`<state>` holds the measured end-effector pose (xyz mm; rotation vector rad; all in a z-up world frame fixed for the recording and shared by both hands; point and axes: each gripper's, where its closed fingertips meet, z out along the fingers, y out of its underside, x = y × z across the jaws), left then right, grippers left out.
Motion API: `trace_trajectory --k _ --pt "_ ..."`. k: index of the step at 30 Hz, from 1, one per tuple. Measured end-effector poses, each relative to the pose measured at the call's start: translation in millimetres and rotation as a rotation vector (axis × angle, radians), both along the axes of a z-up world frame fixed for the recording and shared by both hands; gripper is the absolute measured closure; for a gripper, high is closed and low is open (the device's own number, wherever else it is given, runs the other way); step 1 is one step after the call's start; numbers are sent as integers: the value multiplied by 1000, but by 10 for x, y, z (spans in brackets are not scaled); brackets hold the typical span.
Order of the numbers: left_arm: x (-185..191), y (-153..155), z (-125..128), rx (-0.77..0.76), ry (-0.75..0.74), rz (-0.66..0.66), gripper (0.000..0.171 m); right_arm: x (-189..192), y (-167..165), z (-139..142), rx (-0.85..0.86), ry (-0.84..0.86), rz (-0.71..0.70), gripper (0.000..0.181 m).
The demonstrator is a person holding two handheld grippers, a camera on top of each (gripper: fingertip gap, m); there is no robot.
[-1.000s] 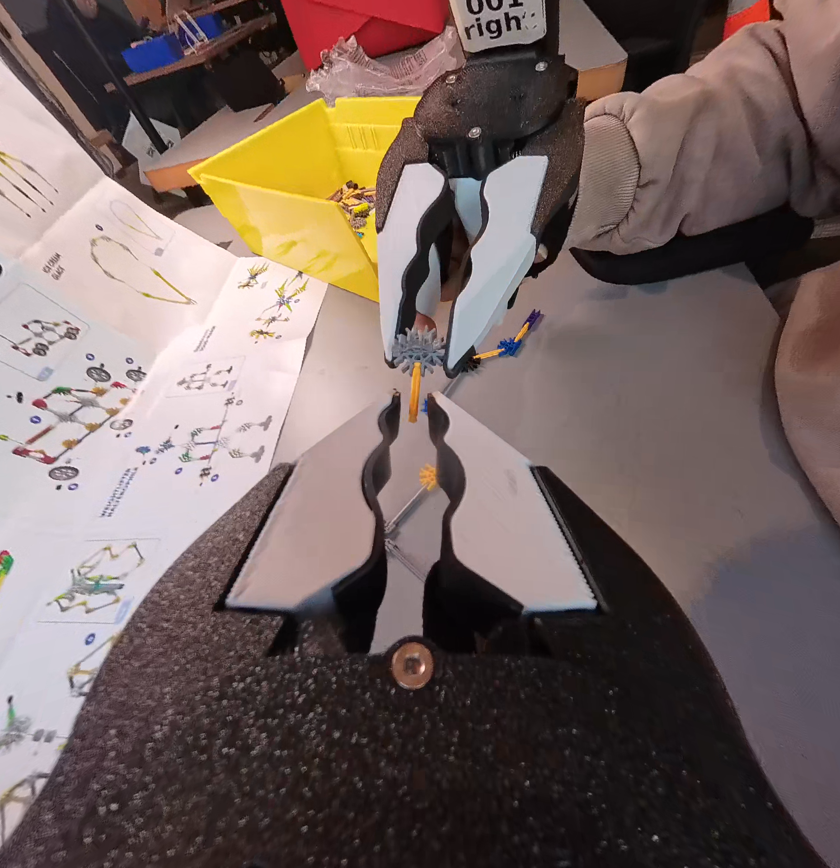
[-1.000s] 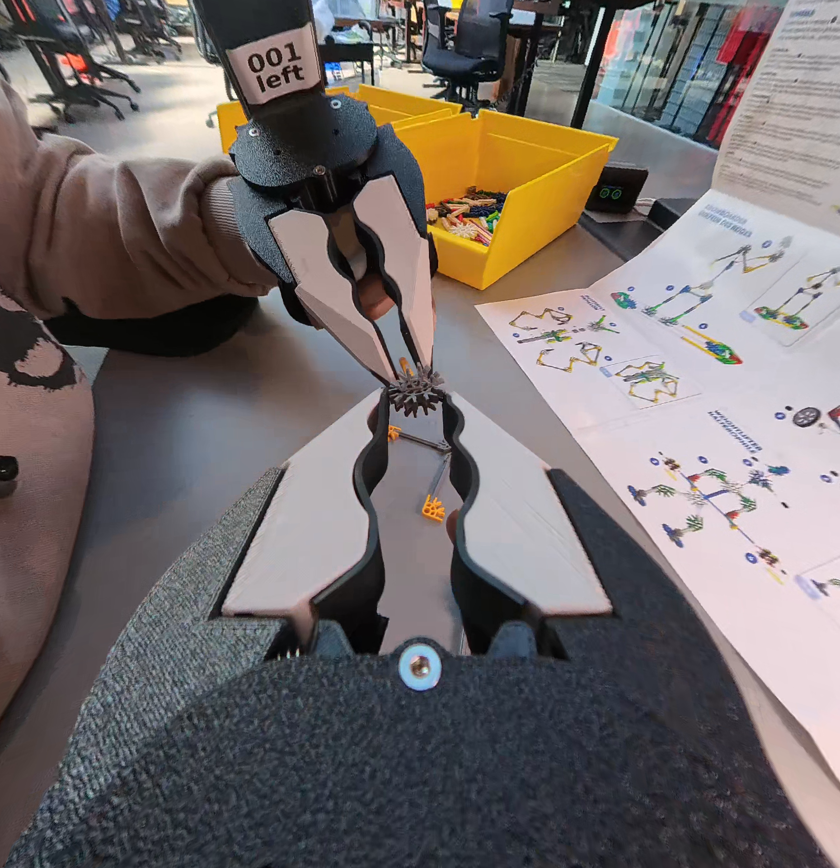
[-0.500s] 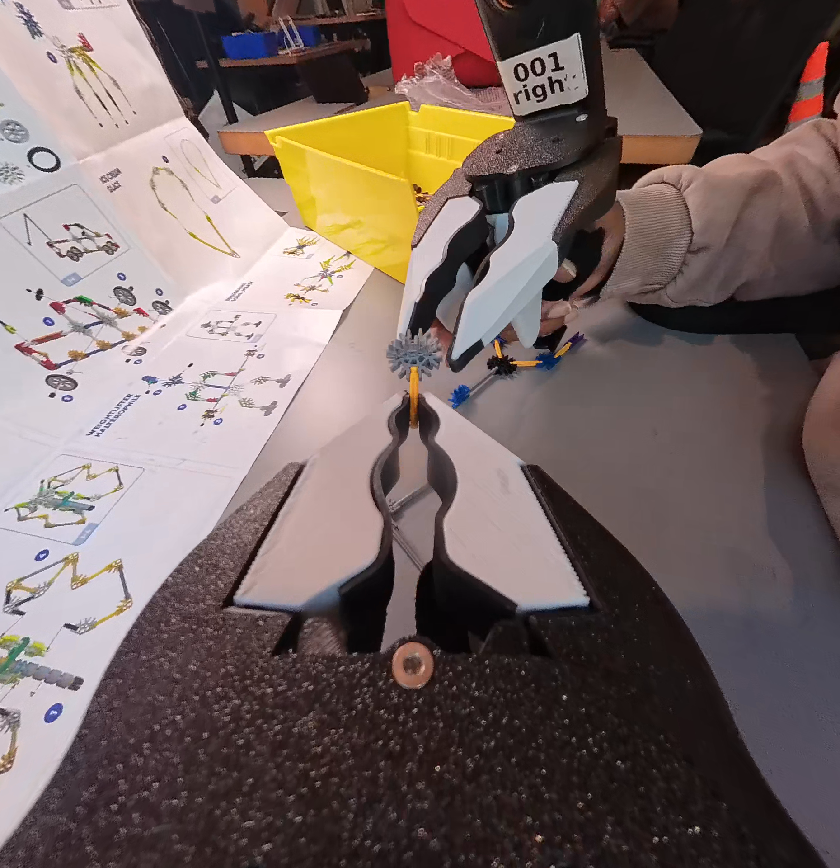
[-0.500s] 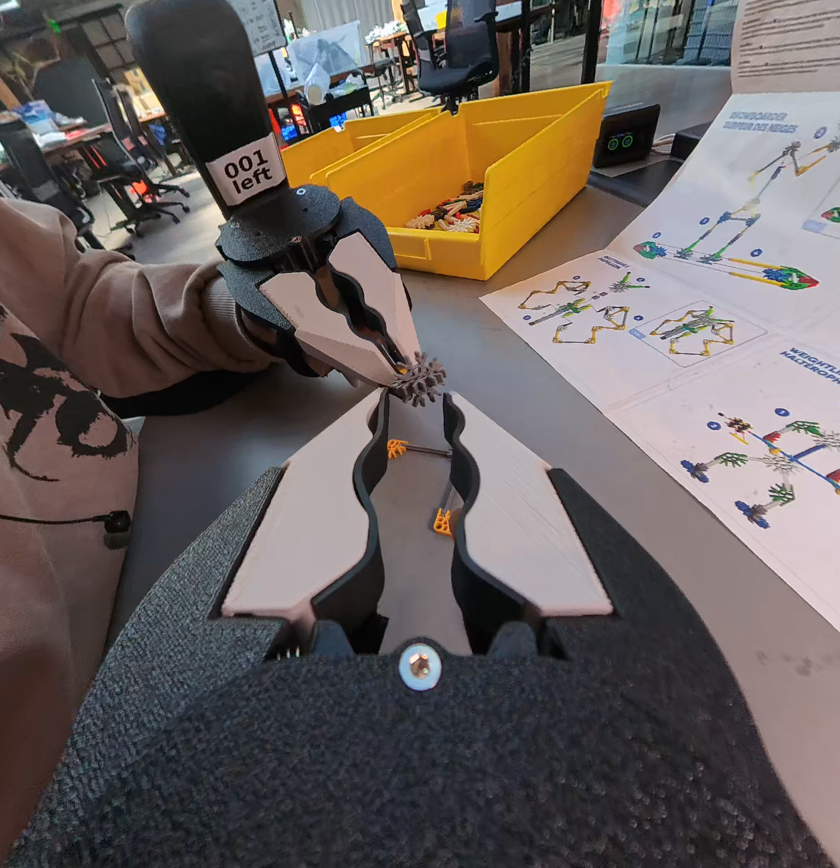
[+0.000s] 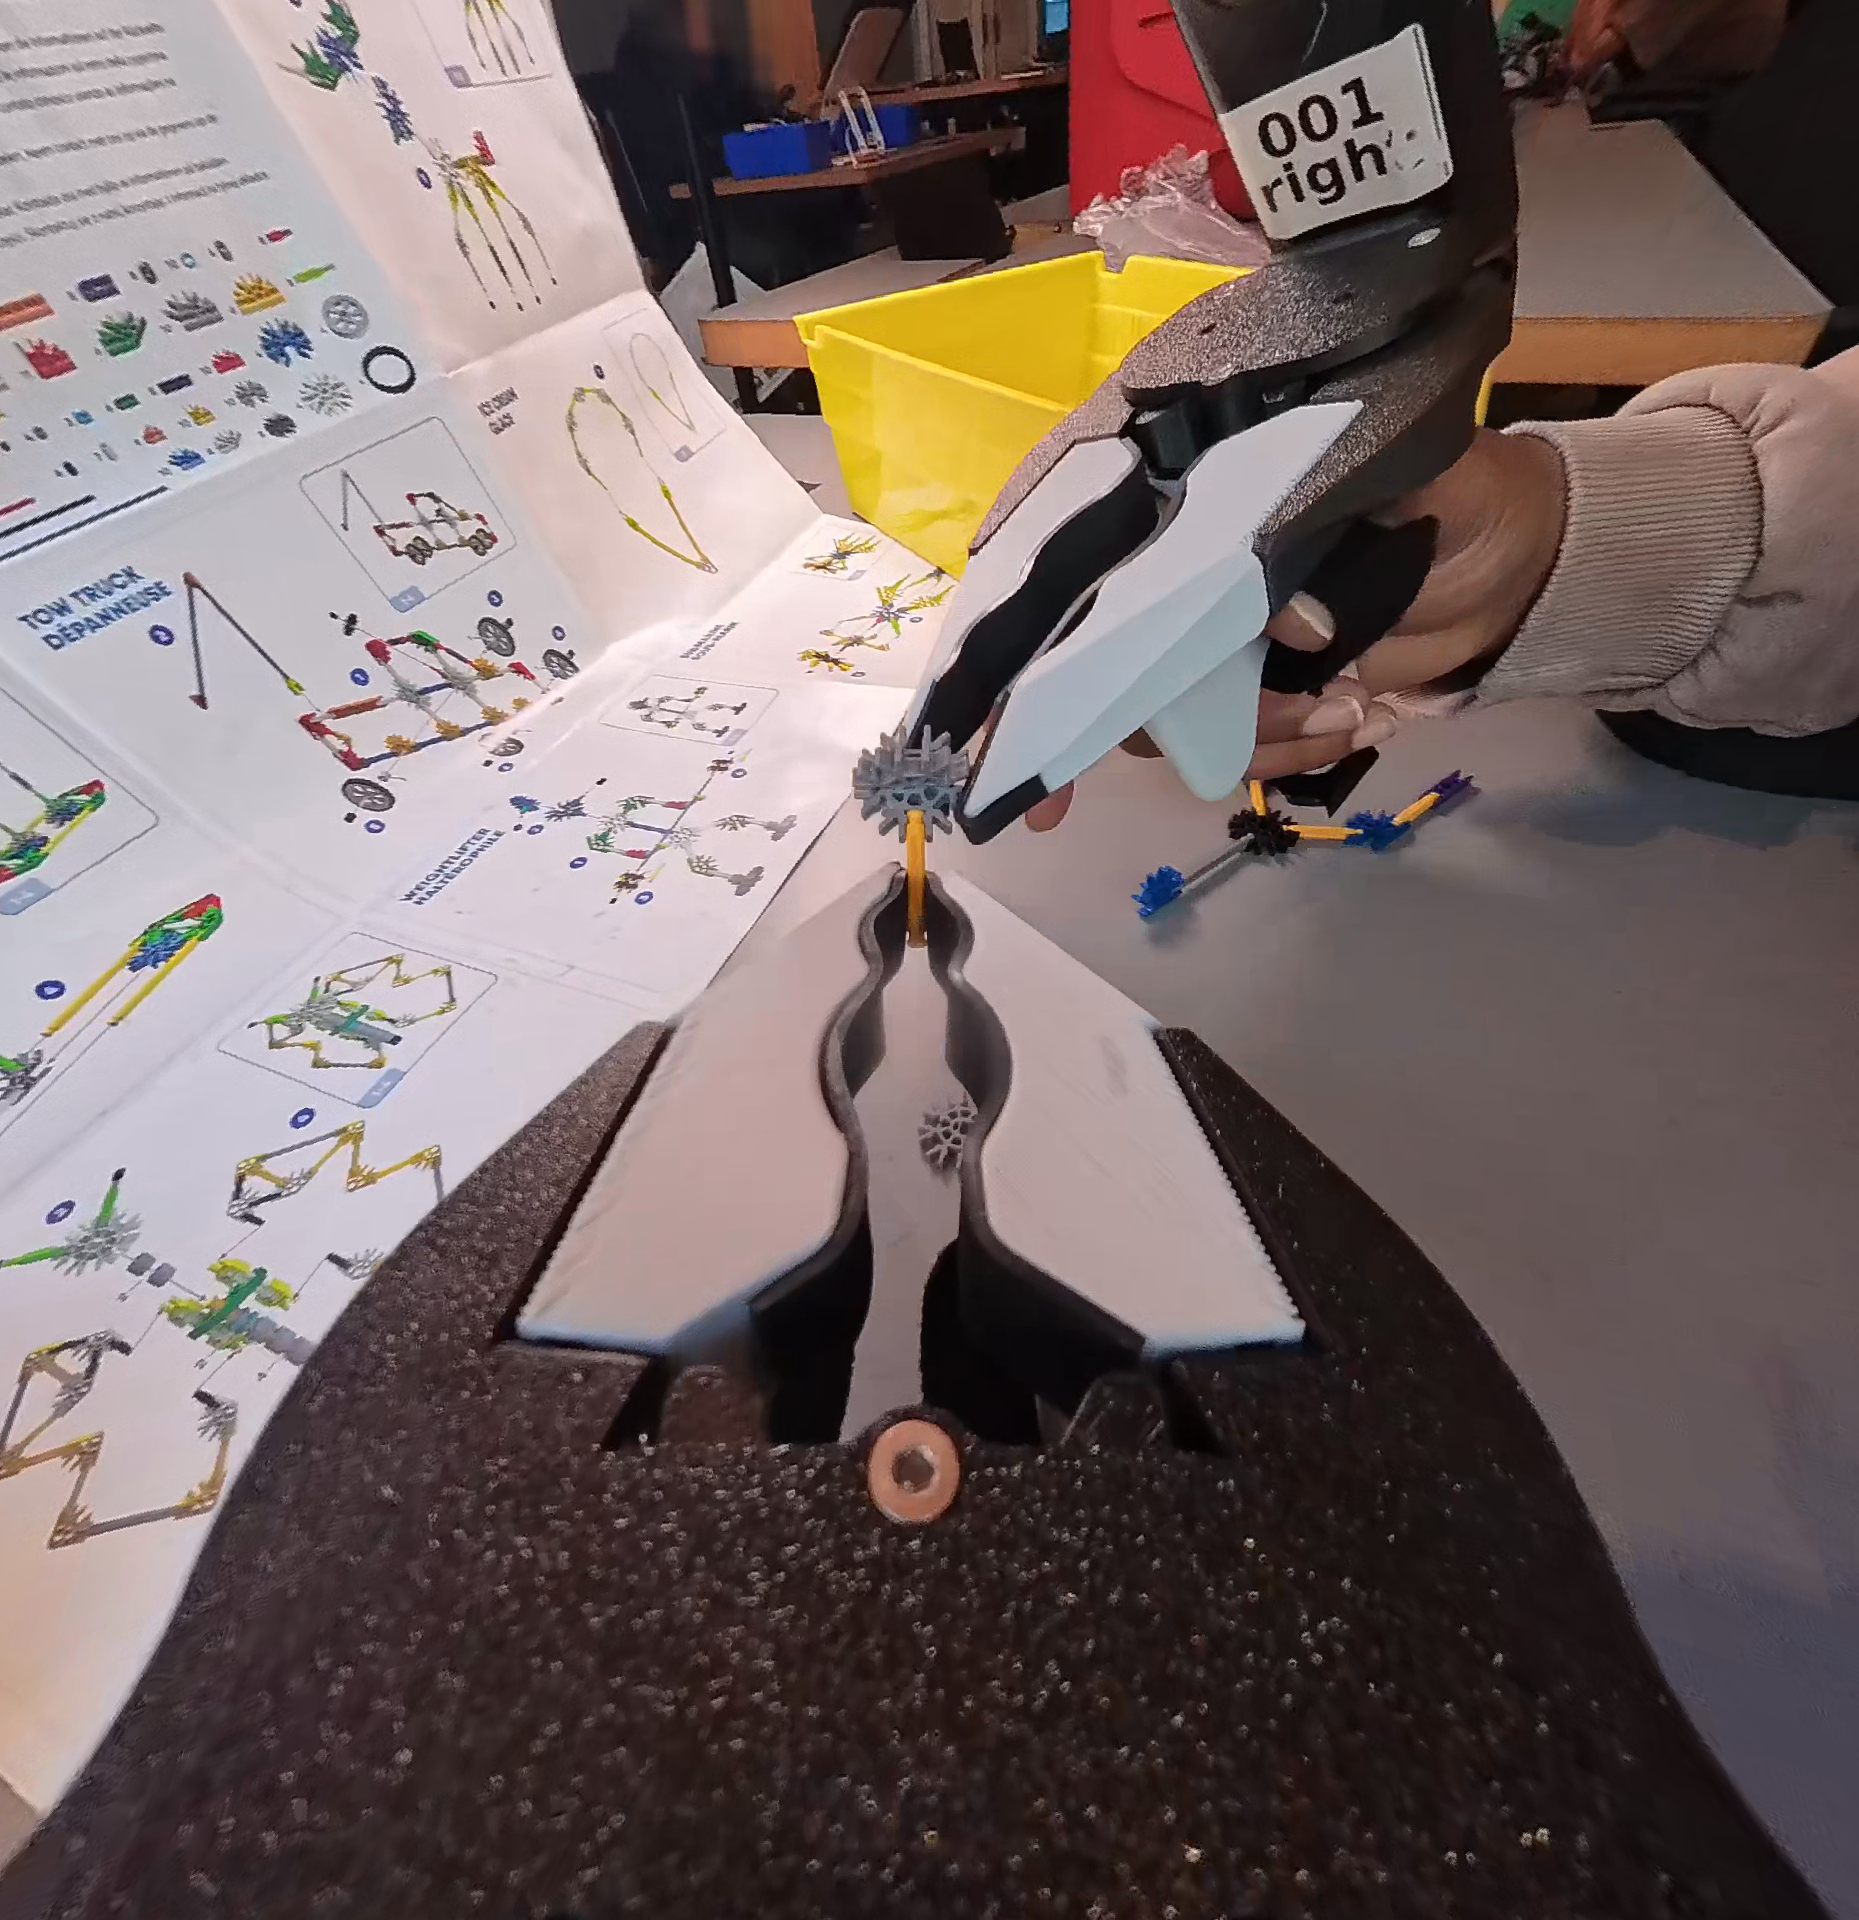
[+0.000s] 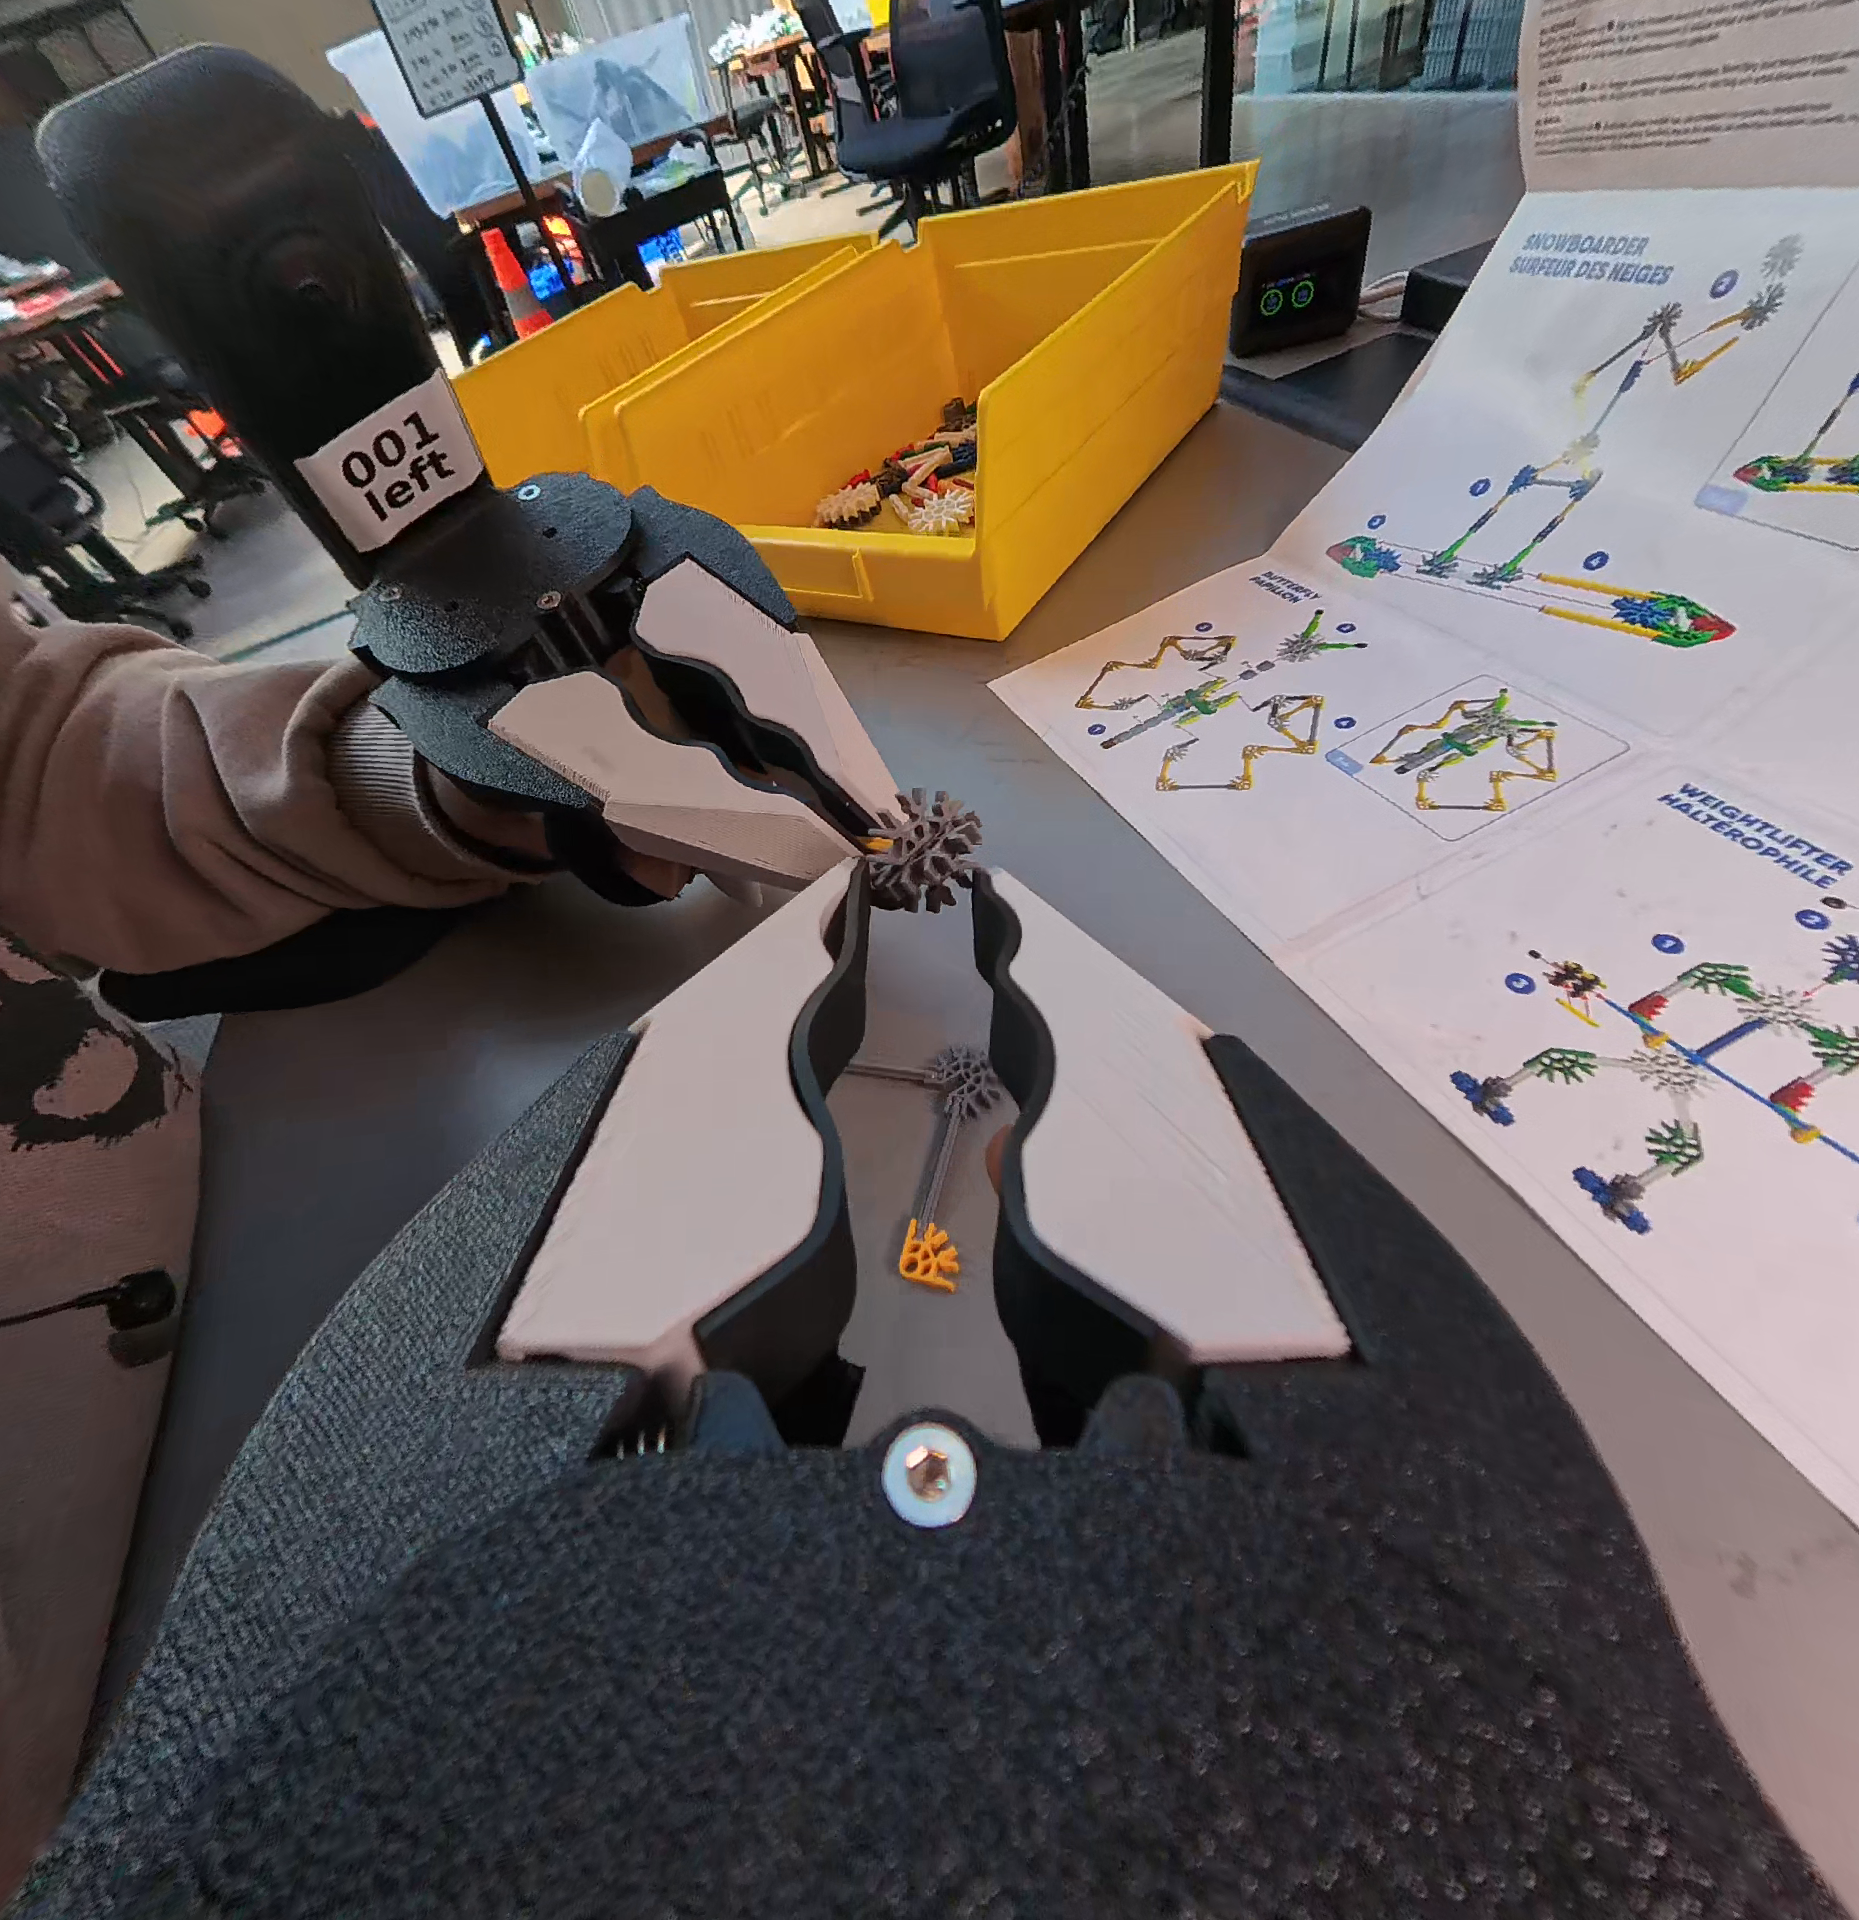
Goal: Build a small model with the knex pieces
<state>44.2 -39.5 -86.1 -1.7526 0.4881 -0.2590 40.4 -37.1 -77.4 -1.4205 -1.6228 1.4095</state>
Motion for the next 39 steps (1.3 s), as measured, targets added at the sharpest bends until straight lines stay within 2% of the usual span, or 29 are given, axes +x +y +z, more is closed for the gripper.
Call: trace_trajectory --k 3,7,11,19,33,39 --pt "-125 22 42 18 -13 57 169 -133 19 43 9 -10 4 163" --pt "-205 13 39 16 -14 69 169 -204 4 26 -35 -5 16 164" --pt "-149 7 14 16 1 43 168 -145 2 -3 -79 13 34 164" --pt "-71 -14 -114 -25 26 -16 168 -38 46 -81 -32 7 27 164" --pt "-31 -33 -146 -54 10 -48 168 9 28 -120 -33 -5 30 164" --pt "-267 -8 -275 -149 18 21 166 63 274 -152 45 -76 -45 164"
